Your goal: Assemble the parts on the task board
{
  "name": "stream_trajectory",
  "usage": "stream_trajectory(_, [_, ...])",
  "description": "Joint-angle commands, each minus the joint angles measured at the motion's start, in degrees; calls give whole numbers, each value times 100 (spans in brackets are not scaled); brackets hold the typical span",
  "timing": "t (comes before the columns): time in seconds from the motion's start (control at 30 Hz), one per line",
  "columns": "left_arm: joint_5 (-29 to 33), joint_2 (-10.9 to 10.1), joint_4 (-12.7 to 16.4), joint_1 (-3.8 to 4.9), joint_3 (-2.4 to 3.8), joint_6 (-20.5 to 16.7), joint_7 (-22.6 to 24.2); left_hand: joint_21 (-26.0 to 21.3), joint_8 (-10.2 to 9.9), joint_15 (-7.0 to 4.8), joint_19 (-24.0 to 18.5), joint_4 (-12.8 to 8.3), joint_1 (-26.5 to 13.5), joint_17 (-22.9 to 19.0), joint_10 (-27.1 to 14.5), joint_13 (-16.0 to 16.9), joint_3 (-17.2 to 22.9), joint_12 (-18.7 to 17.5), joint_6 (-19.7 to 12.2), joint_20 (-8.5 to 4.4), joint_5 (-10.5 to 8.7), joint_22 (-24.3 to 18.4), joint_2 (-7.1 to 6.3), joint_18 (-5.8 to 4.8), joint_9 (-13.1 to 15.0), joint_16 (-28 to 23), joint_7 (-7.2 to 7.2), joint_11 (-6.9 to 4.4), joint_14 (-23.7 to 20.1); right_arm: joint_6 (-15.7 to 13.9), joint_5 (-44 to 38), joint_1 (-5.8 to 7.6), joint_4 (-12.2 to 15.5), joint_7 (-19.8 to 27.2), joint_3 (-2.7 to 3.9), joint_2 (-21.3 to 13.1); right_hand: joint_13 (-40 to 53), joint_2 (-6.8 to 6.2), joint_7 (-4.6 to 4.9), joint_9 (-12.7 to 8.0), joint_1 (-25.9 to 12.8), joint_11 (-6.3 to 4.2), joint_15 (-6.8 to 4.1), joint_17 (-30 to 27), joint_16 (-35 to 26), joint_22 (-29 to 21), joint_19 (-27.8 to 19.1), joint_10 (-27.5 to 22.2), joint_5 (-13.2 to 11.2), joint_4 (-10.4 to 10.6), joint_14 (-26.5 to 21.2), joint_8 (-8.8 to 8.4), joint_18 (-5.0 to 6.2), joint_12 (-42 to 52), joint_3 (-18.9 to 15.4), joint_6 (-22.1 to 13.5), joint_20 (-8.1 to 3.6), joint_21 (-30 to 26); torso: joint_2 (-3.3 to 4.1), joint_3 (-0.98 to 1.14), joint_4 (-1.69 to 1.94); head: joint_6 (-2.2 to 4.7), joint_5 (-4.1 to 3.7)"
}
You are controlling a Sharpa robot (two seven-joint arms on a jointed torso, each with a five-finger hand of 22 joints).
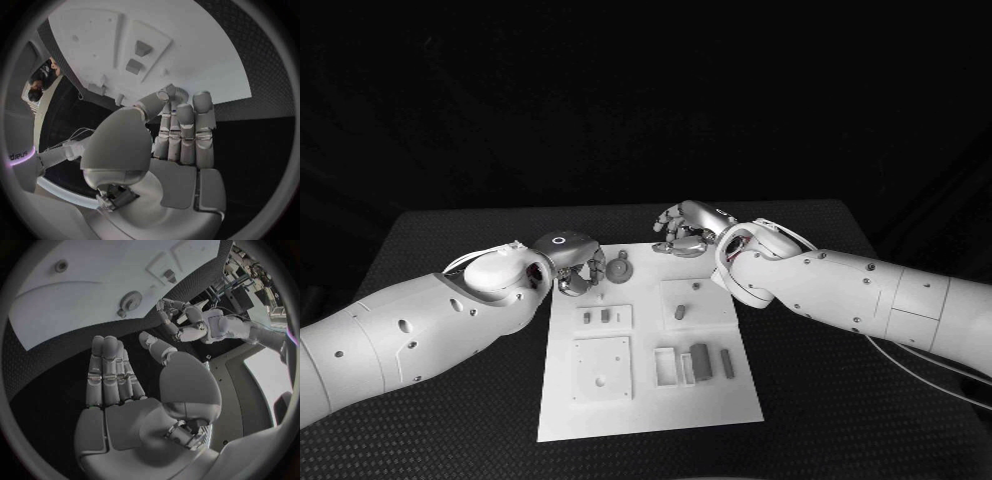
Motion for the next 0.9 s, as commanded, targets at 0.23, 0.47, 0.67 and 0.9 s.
stream_trajectory(0.23, [5,151,-170,-7,-67,160,12,20,16,1,31,-1,-16,10,238,200,24,20,47,-4,16,128,47,492,0,29,-2,125,19,-16,-5,-2,0,51,1,8,-9,7,36,-8,36,-2,-16,11,-41,8,-12,-35,19,-3,-4,39,27,33,-31,2,53,-26,9,4,-10,2,10])
stream_trajectory(0.47, [5,208,-193,-32,-125,228,25,22,15,1,29,0,-19,11,239,202,24,17,45,-5,16,128,52,490,0,28,0,125,19,-15,-5,-2,-10,53,1,20,-13,8,37,-9,37,-2,-16,15,-44,10,-13,-36,19,-3,-3,39,29,35,-31,1,55,-28,9,9,-12,-7,10])
stream_trajectory(0.67, [5,178,-181,-36,-136,326,19,23,14,1,28,0,-21,12,239,204,25,15,42,-5,17,128,57,489,-1,27,1,125,20,-11,-5,-2,-16,53,1,18,-16,7,37,-10,37,-2,-16,18,-47,12,-14,-37,19,-3,-3,40,30,37,-32,0,58,-30,7,8,-12,-19,11])
stream_trajectory(0.9, [5,164,-162,-36,-143,356,17,24,13,1,26,-1,-24,13,239,206,26,11,40,-6,17,128,60,488,-1,25,2,126,19,-15,-5,-2,-27,57,1,29,-20,8,37,-11,39,-2,-16,23,-51,14,-14,-37,19,-2,-2,40,33,39,-32,-1,60,-31,5,6,-5,-27,4])
